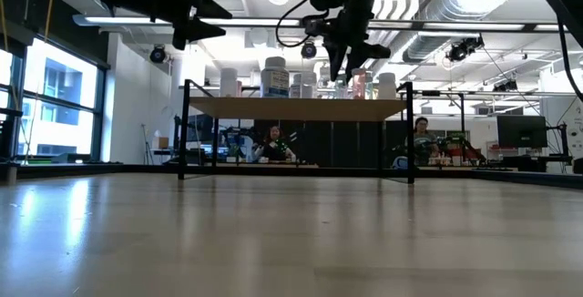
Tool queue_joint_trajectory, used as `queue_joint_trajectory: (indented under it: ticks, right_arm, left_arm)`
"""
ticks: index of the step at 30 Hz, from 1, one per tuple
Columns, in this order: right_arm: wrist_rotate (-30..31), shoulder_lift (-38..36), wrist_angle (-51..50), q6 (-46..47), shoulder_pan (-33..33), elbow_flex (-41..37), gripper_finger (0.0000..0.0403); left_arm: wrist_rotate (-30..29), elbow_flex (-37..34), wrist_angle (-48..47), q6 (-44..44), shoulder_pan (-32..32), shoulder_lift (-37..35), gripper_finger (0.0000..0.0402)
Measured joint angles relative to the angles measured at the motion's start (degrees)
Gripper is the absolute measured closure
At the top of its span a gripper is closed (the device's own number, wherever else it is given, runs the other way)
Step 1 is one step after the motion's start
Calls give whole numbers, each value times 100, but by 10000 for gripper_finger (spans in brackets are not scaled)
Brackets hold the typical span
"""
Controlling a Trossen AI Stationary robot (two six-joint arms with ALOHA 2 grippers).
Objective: Pick and place medicine bottles onto shelf by color
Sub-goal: Put the blue pill bottle on the shelf
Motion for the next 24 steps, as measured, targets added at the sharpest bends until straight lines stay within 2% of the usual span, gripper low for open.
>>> queue_joint_trajectory:
  ticks: [7,18,24]
  right_arm:
    - [9,0,-4,-63,9,0,294]
    - [8,0,-4,-150,16,-2,240]
    - [5,-11,-4,-150,16,-2,231]
  left_arm:
    - [0,0,0,0,0,0,161]
    - [0,0,0,0,0,0,161]
    - [-1,0,0,0,-1,0,161]
